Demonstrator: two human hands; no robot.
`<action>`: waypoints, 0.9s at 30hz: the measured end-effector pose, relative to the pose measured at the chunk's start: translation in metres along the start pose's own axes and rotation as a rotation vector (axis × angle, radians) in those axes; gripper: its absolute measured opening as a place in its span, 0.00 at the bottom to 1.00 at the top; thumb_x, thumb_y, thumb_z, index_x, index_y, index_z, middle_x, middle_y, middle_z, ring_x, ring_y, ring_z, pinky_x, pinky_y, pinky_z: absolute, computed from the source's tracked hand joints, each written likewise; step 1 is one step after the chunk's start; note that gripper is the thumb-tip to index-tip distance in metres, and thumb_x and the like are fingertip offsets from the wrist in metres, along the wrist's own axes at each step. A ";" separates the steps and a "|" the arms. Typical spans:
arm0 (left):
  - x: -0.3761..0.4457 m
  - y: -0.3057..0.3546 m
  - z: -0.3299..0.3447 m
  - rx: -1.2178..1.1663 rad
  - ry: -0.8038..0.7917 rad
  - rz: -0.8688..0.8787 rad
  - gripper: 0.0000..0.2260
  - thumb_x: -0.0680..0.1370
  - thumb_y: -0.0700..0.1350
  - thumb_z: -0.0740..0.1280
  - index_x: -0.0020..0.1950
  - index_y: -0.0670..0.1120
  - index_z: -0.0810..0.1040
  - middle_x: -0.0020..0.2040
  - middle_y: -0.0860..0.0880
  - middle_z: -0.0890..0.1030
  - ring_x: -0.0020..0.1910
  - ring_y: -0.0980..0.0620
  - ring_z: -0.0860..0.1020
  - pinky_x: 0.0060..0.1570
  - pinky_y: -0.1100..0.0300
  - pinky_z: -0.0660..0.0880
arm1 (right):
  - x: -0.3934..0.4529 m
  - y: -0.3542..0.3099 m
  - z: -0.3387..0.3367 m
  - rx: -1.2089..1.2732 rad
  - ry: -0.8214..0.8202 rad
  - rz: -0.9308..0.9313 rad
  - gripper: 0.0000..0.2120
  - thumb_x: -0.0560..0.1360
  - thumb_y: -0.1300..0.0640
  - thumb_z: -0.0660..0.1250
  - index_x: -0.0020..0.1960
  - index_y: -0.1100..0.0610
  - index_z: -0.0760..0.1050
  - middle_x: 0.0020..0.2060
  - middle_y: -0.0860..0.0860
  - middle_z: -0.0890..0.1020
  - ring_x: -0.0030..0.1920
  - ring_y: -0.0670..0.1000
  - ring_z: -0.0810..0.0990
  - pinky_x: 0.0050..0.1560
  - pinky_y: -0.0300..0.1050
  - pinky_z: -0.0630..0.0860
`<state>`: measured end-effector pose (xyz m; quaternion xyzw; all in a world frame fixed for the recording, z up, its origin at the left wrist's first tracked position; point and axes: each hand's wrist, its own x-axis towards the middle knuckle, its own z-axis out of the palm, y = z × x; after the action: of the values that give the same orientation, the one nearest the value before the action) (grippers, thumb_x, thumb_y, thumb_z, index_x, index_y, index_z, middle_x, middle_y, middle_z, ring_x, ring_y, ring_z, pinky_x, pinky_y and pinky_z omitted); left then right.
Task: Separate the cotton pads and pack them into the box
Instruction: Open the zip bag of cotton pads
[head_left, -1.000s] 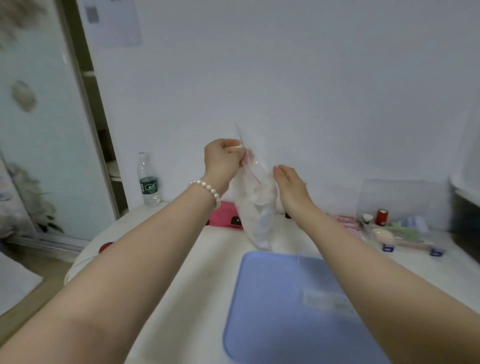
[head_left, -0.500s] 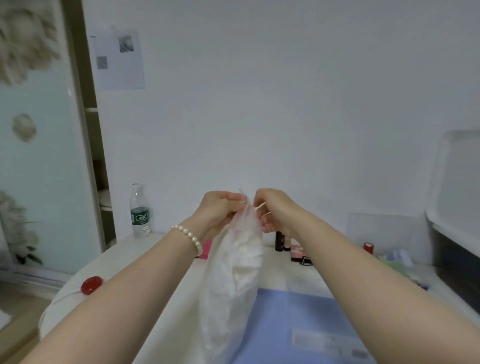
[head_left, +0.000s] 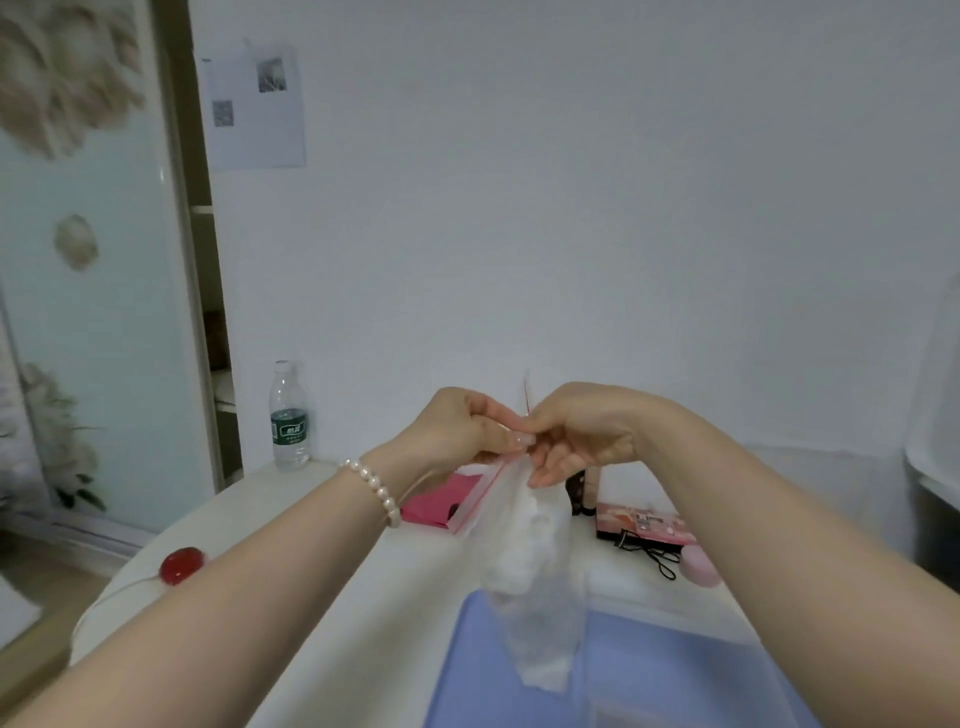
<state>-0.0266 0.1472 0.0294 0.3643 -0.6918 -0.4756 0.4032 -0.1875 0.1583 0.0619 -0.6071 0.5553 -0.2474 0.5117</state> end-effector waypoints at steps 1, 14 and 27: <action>-0.002 -0.004 0.001 0.020 -0.013 -0.009 0.05 0.70 0.31 0.72 0.40 0.40 0.79 0.24 0.53 0.79 0.28 0.58 0.78 0.37 0.65 0.75 | -0.001 0.003 0.000 -0.043 -0.017 0.031 0.09 0.77 0.61 0.63 0.43 0.66 0.74 0.27 0.57 0.78 0.31 0.56 0.83 0.32 0.42 0.81; -0.023 -0.001 0.015 -0.273 -0.216 -0.151 0.11 0.78 0.35 0.61 0.37 0.40 0.77 0.31 0.44 0.81 0.31 0.51 0.80 0.34 0.62 0.77 | -0.003 0.052 0.024 0.641 -0.053 -0.345 0.15 0.69 0.60 0.64 0.24 0.61 0.73 0.20 0.55 0.72 0.24 0.51 0.77 0.28 0.38 0.75; -0.022 -0.012 0.023 0.100 0.299 0.012 0.14 0.78 0.36 0.62 0.33 0.42 0.68 0.22 0.49 0.71 0.23 0.53 0.67 0.22 0.67 0.63 | -0.012 0.069 0.025 0.679 0.264 -0.426 0.24 0.72 0.71 0.54 0.18 0.58 0.63 0.17 0.53 0.63 0.22 0.50 0.71 0.34 0.41 0.77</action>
<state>-0.0371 0.1717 0.0085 0.4467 -0.6491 -0.3786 0.4856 -0.1985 0.1879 -0.0055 -0.4684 0.3653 -0.5921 0.5445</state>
